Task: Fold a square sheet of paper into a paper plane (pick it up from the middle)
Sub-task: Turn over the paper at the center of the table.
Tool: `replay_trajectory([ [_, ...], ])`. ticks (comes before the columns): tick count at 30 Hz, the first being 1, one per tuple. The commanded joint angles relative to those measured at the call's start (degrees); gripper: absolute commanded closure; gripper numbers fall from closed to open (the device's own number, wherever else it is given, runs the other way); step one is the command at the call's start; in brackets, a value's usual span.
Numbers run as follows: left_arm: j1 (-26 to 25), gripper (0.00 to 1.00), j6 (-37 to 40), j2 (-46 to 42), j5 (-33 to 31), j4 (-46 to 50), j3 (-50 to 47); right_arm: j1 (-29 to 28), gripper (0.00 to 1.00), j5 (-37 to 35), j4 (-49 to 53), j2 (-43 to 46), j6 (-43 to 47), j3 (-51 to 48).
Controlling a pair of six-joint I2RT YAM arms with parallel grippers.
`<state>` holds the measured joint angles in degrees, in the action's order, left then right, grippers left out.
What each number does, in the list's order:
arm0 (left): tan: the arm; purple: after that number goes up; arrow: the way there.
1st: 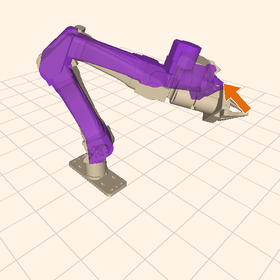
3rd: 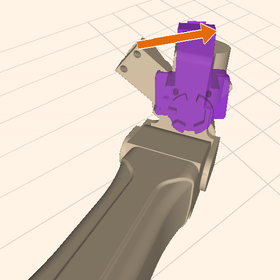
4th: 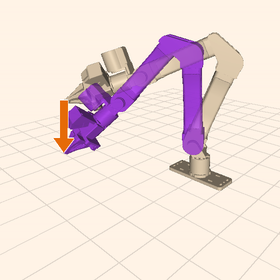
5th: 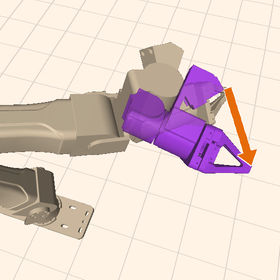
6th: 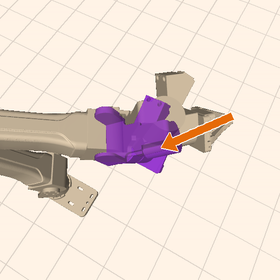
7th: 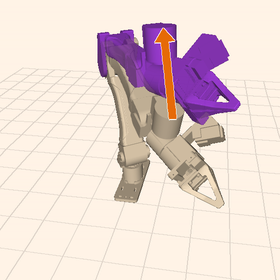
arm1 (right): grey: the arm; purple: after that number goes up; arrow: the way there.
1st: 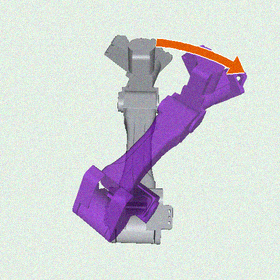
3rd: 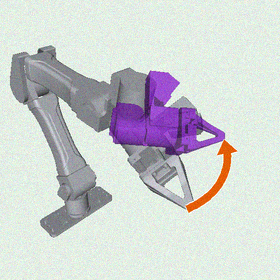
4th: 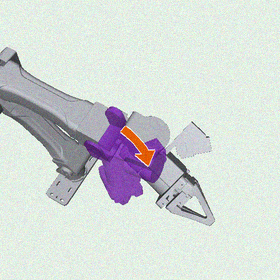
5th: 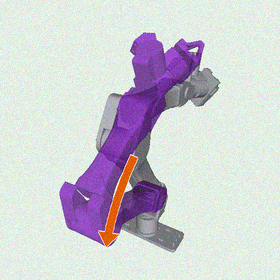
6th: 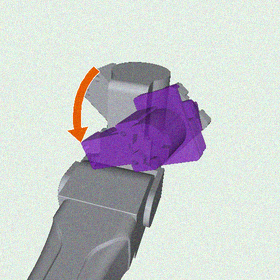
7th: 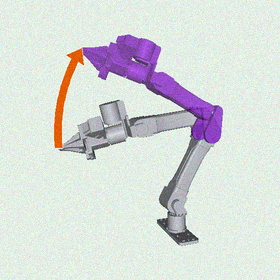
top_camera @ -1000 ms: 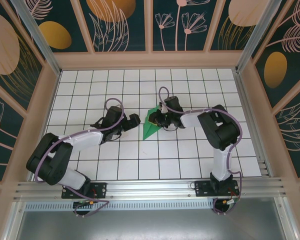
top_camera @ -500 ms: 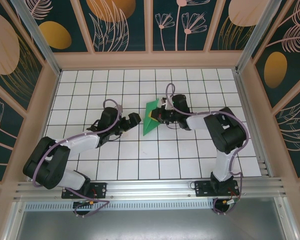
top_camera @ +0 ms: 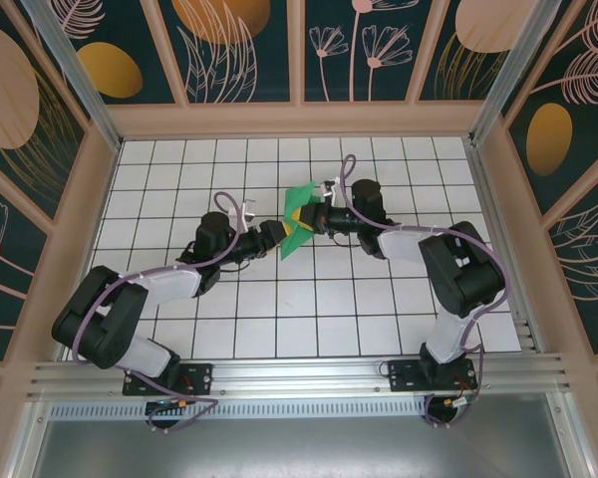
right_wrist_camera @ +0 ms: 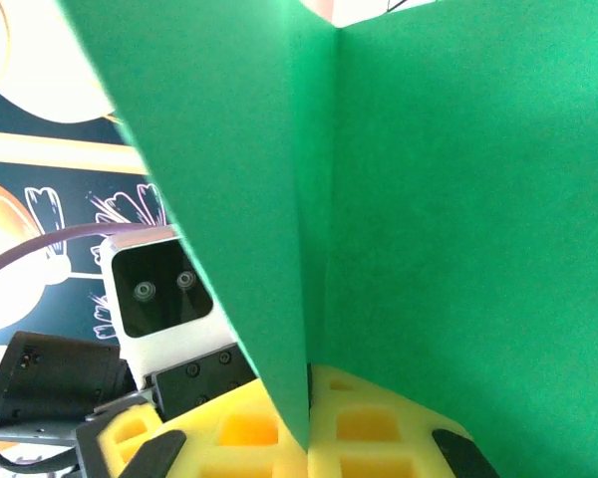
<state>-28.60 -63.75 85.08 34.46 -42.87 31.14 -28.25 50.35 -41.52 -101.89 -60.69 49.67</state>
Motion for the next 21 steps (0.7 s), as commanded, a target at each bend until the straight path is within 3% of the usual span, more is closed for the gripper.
replay_trajectory([
  [1, 0.2, 0.47, -1.5, 0.3, 3.5, -7.5, -1.0, -0.4, 0.94, 2.1, -4.5, 1.8, -2.1, -1.2],
  [13, 0.2, 0.83, 0.1, -0.5, 2.1, -4.8, -1.3, -0.3, 0.89, 1.7, -0.3, 3.6, -0.7, -0.8],
  [17, 0.1, 0.88, 3.8, -1.6, -0.4, 1.4, -0.3, 1.2, 0.65, -1.9, 10.8, 6.7, 5.6, 0.2],
  [21, 0.2, 0.89, 13.9, -3.6, -9.1, 20.7, 4.2, 3.9, 0.42, -12.7, 25.6, 11.9, 14.6, 0.6],
])
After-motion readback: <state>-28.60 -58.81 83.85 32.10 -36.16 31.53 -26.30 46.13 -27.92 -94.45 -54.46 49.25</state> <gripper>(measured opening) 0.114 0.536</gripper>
